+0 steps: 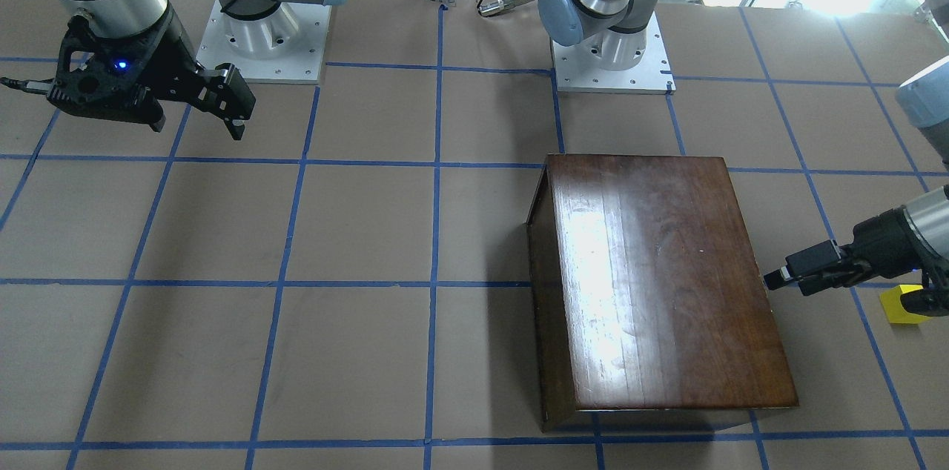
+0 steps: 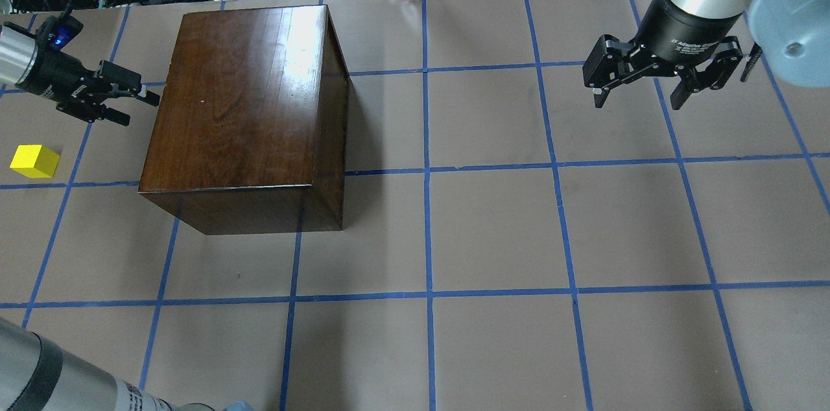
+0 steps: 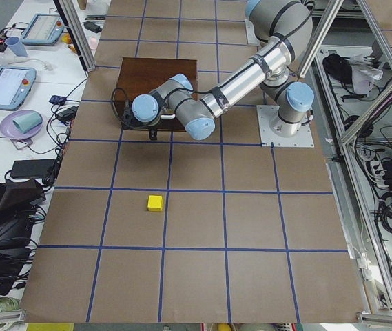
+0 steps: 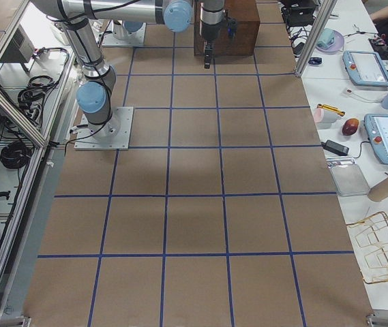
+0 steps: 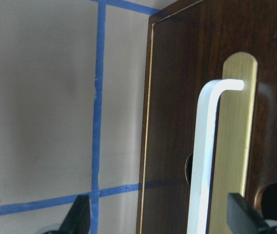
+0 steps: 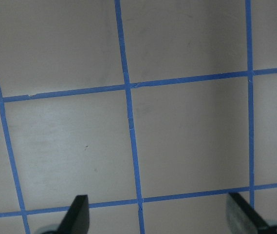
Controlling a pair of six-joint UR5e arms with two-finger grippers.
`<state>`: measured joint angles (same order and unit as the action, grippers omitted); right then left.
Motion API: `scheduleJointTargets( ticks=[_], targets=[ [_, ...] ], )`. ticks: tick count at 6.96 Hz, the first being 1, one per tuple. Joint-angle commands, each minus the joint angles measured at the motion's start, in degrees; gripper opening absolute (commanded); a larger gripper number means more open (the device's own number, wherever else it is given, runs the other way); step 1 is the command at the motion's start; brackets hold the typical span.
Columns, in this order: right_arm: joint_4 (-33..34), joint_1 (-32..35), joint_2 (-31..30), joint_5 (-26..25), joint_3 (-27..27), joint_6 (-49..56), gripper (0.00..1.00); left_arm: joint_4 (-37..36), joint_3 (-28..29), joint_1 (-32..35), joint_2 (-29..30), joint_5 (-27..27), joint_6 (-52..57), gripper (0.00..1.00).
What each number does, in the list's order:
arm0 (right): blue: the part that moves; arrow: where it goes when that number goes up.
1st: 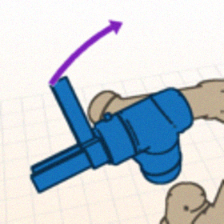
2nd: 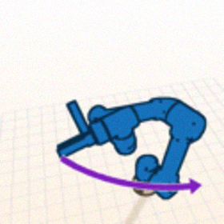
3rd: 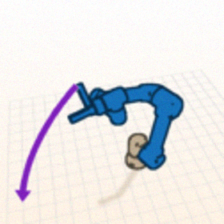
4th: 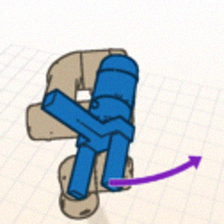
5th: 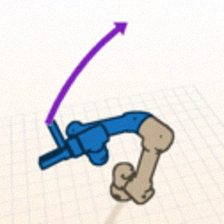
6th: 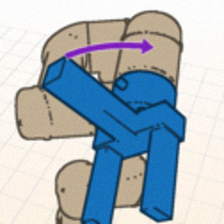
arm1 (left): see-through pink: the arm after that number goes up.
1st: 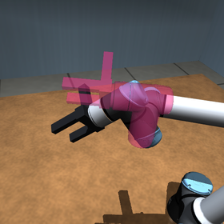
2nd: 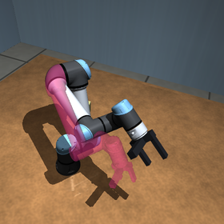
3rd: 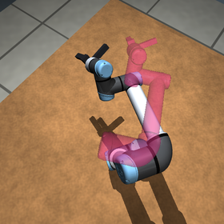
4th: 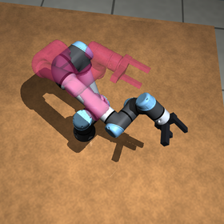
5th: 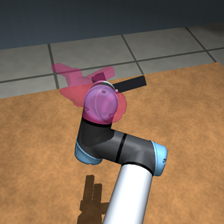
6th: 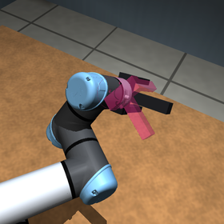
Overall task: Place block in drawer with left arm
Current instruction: 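Lower the left gripper beside the cabinet to the white drawer handle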
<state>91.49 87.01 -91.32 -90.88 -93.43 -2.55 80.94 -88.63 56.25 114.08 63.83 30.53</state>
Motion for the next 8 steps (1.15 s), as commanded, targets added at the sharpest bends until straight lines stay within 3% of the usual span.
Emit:
scheduleJointTargets(
  ticks=[1,8],
  targets=[
    [0.0,0.0,0.0,0.0,0.0,0.0,1.0,-0.6,-0.1,0.0,1.1,-0.6,-0.9,1.0],
    [0.0,0.0,0.0,0.0,0.0,0.0,1.0,-0.5,-0.8,0.9,2.2,-0.6,-0.7,0.98]
  ],
)
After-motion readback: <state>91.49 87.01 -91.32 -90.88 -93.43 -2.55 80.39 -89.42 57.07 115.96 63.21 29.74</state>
